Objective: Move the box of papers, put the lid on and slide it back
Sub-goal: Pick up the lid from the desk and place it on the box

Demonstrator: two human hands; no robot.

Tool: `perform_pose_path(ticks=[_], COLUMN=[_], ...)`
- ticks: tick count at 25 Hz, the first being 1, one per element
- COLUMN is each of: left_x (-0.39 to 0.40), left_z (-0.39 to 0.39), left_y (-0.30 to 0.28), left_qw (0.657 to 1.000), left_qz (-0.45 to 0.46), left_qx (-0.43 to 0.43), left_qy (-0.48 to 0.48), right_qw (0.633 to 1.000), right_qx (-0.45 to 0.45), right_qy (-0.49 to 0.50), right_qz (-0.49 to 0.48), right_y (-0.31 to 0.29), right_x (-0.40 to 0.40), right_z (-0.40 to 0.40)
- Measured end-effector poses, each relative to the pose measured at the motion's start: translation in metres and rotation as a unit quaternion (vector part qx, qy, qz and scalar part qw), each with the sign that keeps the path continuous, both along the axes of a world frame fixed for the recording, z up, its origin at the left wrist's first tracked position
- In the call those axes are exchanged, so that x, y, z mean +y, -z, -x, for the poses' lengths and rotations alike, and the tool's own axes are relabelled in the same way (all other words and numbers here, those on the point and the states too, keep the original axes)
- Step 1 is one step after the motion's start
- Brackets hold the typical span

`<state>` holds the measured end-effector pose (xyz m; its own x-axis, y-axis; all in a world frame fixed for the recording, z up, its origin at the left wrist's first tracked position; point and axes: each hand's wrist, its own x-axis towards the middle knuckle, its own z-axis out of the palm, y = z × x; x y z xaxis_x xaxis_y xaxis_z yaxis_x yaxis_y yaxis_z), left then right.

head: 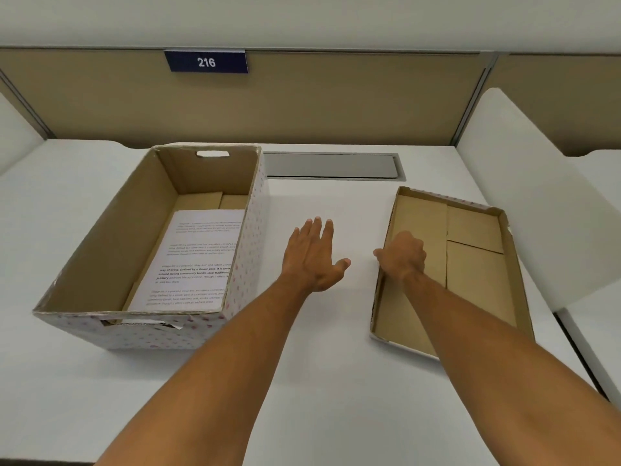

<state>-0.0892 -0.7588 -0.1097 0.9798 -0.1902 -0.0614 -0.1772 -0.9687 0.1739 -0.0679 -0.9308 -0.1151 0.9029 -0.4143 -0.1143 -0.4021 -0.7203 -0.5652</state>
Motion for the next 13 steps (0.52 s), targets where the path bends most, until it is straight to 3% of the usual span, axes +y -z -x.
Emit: perform_pose_path(ticks=[7,13], left_x=[0.002,0.005], left_z=[0.000,-0.007], left_y=[-0.004,-0.027], left_qw=[0.998,0.979], left_qz=[0.063,0.199], left_qx=[-0.010,0.035], left_qy=[0.005,-0.010], right_qw=[0.999,0.995], right_qx=[0.013,-0.067], right_qy=[0.029,0.049], right_qz=[-0.006,-0.063], right_y=[0.000,-0.056], right_x=[-0.002,-0.026], right_z=[-0.007,-0.013])
